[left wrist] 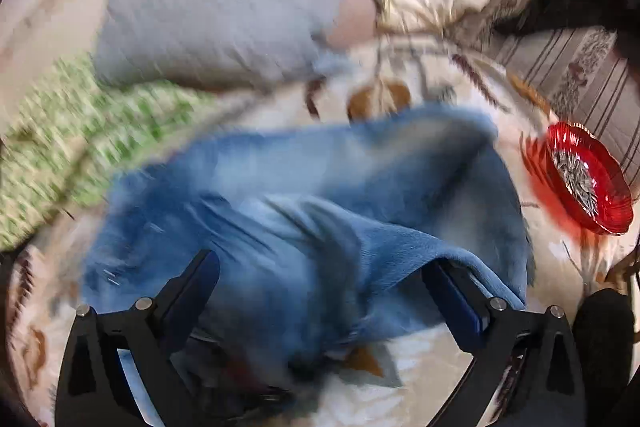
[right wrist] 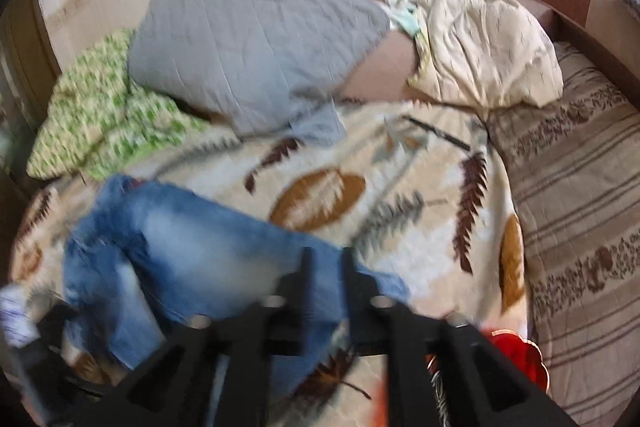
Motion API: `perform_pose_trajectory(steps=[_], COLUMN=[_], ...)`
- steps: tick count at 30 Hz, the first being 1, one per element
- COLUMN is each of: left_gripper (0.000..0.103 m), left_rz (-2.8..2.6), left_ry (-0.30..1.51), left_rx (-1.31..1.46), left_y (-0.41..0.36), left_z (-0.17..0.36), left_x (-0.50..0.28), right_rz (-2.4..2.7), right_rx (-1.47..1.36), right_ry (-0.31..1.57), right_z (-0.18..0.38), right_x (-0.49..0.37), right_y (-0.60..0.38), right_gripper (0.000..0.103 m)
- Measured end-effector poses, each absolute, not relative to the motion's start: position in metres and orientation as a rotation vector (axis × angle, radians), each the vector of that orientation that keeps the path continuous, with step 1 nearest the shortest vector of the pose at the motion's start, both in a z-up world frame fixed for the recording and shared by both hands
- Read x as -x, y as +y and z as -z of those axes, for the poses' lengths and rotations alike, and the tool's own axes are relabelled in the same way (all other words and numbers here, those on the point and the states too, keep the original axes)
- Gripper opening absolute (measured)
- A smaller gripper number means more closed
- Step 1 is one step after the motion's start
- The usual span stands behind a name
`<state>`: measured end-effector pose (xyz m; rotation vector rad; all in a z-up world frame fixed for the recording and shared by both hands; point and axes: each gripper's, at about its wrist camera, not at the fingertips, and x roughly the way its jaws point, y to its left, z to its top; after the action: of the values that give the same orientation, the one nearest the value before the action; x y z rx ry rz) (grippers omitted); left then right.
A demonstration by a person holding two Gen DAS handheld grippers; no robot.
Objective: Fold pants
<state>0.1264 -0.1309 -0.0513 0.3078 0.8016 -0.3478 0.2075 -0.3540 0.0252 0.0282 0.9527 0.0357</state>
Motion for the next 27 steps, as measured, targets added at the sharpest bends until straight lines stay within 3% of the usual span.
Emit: perform_pose_trajectory(steps=[1, 2, 16, 21, 27], left_gripper=[0.101, 0.101, 0.101, 0.101, 0.101], left_rz=[0.345, 0.343, 0.06, 0.144, 0.212], left_ry=[0.788, 0.787, 0.904, 0.925, 1.003], left_rx=[-0.327, -0.342, -0.19, -0.181, -0.247], left_y=[-0.127, -0.121, 0.065, 0.064, 0.034], left_z=[0.046, 0.042, 0.063, 0.083, 0.112], left_x=[-0.122, -0.119, -0.085, -0.08, -0.103], right_rz=[-0.033, -0.038, -0.443, -0.562, -0.468], right_rx=[-0.021, -0.019, 0.117, 0.15, 0.053], right_ry=[0.958, 0.932, 0.896, 1.016, 1.125], right_z=[-0.021, -0.019, -0.009, 0.027, 0.075], right_x=[-0.204, -0.199, -0.133, -0.112, -0.119], right_y=[-0.353, -0.35, -0.186, -0.141, -0.156], right_gripper=[0.082, 0.092, 0.092, 0.092, 0.092])
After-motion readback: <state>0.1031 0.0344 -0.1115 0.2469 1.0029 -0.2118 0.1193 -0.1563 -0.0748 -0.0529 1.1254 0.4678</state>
